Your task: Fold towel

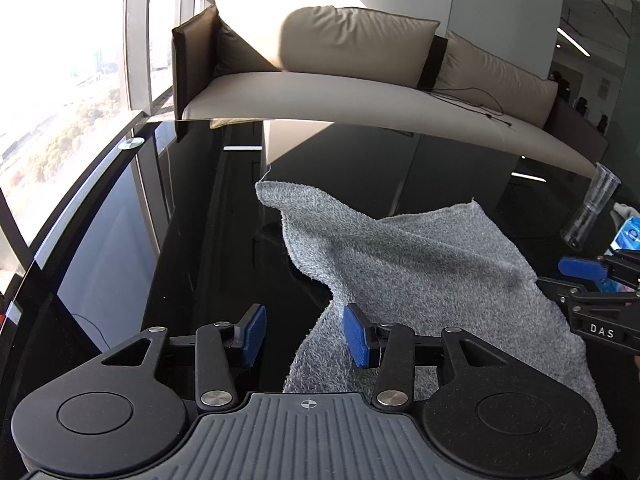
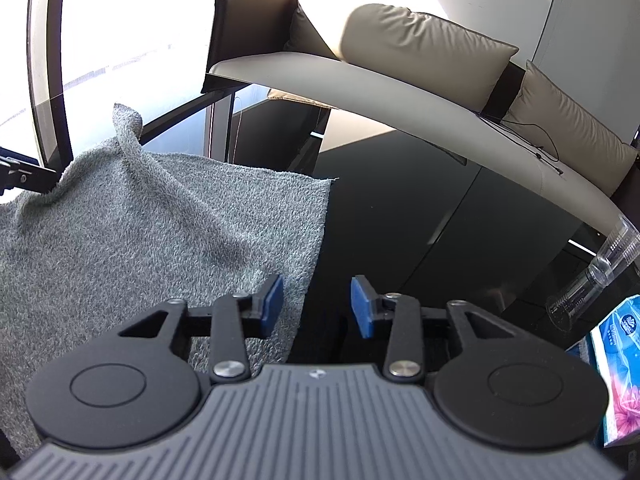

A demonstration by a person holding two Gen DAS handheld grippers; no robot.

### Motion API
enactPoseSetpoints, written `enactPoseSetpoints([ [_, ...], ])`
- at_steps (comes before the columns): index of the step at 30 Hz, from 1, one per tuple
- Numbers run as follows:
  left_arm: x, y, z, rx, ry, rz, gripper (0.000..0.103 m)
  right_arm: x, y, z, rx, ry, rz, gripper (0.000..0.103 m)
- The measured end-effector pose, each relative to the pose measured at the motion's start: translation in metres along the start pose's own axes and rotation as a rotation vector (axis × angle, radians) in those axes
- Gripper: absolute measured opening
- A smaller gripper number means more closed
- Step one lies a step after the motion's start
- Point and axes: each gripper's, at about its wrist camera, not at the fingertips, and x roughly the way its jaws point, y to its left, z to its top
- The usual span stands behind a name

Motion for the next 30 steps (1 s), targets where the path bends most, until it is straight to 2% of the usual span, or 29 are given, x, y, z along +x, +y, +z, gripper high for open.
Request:
enactPoseSetpoints([
  [2, 0.0, -0.004, -0.004, 0.02, 0.0, 0.002, 0.032, -0.001, -0.002, 0.0, 0.029, -0.003, 0.022, 0.045],
  [3, -0.001, -0.006, -0.005, 0.029, -0.002, 0.006, 0.021, -0.002, -0.002, 0.0, 0.03, -0.006, 0.027, 0.045],
  [4, -0.002, -0.007, -0.007, 0.034, -0.003, 0.014, 0.015, -0.002, -0.001, 0.0, 0.026, -0.007, 0.029, 0.045],
  [7, -0.007, -0.009, -0.013, 0.051, -0.01, 0.044, 0.007, -0.001, 0.003, 0.0, 0.01, -0.002, 0.024, 0.045],
  [10, -0.013, -0.007, -0.018, 0.041, -0.011, 0.063, 0.004, -0.001, 0.002, 0.0, 0.015, -0.005, 0.02, 0.045],
  [17, -0.034, -0.002, -0.034, 0.007, -0.021, 0.141, 0.003, -0.001, -0.001, -0.002, 0.056, -0.008, 0.015, 0.045],
  [23, -0.051, 0.0, -0.046, -0.009, -0.017, 0.176, 0.003, -0.002, 0.002, -0.001, 0.052, -0.018, 0.024, 0.045],
  [30, -0.06, 0.006, -0.051, -0.062, -0.032, 0.167, 0.007, -0.002, 0.007, -0.001, 0.037, -0.02, 0.031, 0.045],
])
